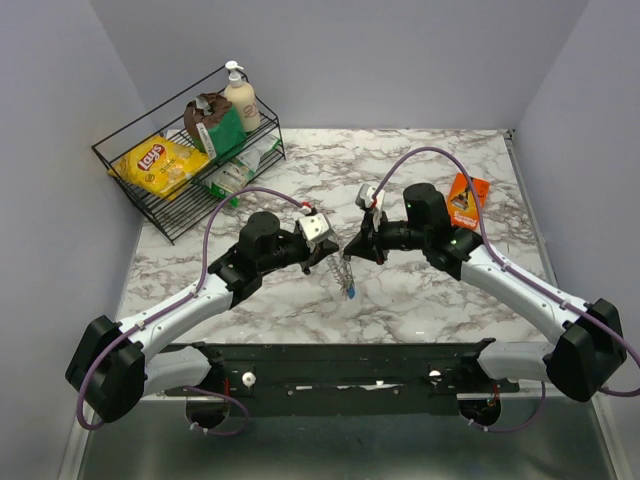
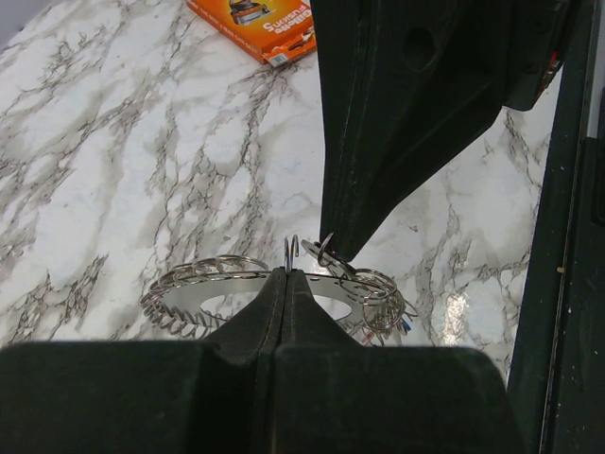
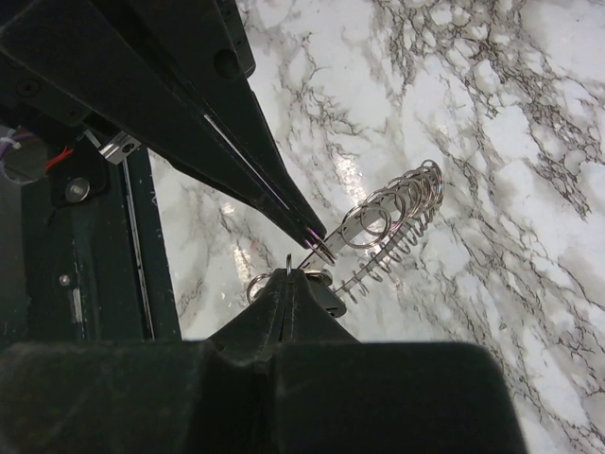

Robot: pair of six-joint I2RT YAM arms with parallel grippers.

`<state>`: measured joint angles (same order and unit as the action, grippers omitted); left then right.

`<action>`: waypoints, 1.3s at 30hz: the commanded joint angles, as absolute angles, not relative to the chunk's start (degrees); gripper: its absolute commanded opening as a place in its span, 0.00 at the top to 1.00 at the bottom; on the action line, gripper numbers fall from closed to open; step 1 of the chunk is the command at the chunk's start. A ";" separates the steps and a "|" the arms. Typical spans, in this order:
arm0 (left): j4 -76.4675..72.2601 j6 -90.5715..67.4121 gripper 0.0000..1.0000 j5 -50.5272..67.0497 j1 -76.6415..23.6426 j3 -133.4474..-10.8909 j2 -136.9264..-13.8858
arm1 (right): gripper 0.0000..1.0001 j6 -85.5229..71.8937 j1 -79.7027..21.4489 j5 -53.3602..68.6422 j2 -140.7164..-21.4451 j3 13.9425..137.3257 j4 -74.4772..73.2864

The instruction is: Put the keys on the keyring

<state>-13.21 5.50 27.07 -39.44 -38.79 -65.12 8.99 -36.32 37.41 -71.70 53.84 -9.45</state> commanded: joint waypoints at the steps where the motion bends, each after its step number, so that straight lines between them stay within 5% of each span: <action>1: -15.64 5.45 1.00 29.44 -39.20 -40.96 -63.72 | 1.00 8.44 -36.65 38.58 -72.68 55.81 -8.09; 39: -16.43 5.63 1.00 31.73 -39.20 -39.55 -61.70 | 1.00 8.44 -36.65 34.98 -75.06 55.81 -8.00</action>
